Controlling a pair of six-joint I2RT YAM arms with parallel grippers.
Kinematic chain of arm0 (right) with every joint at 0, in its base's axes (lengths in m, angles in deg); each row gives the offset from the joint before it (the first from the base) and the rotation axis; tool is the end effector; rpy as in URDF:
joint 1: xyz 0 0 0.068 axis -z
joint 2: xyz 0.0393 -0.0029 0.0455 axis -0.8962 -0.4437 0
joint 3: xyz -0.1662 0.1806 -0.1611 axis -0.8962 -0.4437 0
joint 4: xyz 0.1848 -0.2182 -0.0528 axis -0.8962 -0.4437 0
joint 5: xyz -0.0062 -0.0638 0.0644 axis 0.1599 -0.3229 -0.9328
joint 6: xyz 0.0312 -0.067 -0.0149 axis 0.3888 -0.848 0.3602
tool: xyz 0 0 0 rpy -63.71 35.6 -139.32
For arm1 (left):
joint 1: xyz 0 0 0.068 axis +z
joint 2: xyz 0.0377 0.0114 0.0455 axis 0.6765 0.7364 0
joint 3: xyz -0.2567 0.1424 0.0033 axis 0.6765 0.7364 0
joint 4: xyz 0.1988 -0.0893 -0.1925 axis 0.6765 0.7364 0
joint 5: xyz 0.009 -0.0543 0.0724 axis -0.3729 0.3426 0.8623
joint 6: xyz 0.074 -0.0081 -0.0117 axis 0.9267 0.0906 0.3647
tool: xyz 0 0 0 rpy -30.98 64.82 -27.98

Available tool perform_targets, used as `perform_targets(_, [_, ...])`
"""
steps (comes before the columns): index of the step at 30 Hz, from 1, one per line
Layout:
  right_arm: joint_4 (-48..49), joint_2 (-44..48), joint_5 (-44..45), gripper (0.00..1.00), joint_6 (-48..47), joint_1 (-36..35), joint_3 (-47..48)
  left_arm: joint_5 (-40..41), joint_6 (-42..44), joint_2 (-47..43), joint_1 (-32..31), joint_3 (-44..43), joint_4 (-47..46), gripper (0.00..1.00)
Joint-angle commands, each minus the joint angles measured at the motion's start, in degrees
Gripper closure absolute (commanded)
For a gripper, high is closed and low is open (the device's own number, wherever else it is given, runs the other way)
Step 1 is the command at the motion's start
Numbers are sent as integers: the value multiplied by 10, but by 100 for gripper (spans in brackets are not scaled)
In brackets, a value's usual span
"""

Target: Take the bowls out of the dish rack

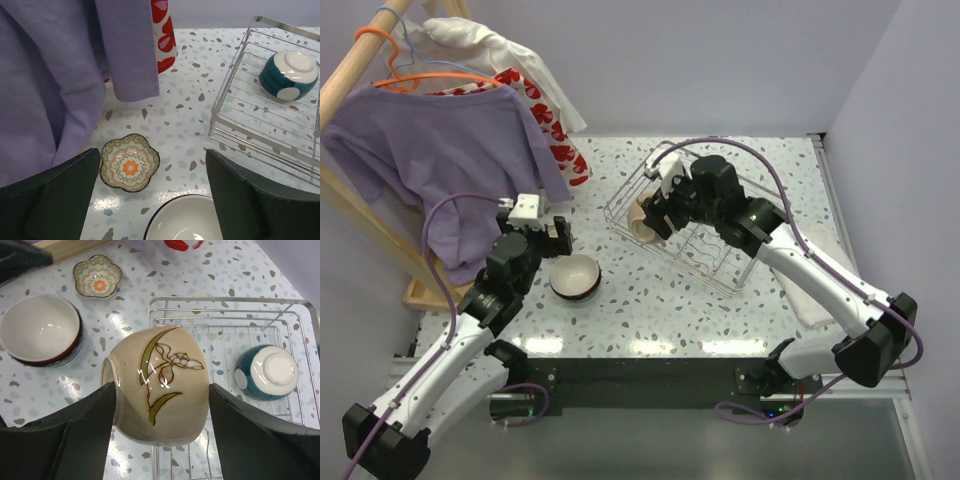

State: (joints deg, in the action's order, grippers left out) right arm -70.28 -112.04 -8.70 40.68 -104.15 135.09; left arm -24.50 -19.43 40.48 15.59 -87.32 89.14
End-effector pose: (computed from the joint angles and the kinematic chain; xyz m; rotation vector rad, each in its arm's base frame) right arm 0.2673 0.2386 0.3920 -0.9672 1.8094 0.4451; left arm 0.2040 -0.0802 0.2929 0.0046 1.7695 -0.1777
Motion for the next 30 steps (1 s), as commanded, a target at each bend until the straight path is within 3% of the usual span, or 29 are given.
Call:
perform_targets(1, [40,35,-2,100,-57,-42,-9,53,10,-30,5,14,-25,9])
perform_targets(13, [87,55,179,100,-143,-198,-113,77,2,-36,6,13,-18,9])
perform_targets(30, [344,1,463,100,-268,-368,-290,88,-1,-48,5,17,-17,10])
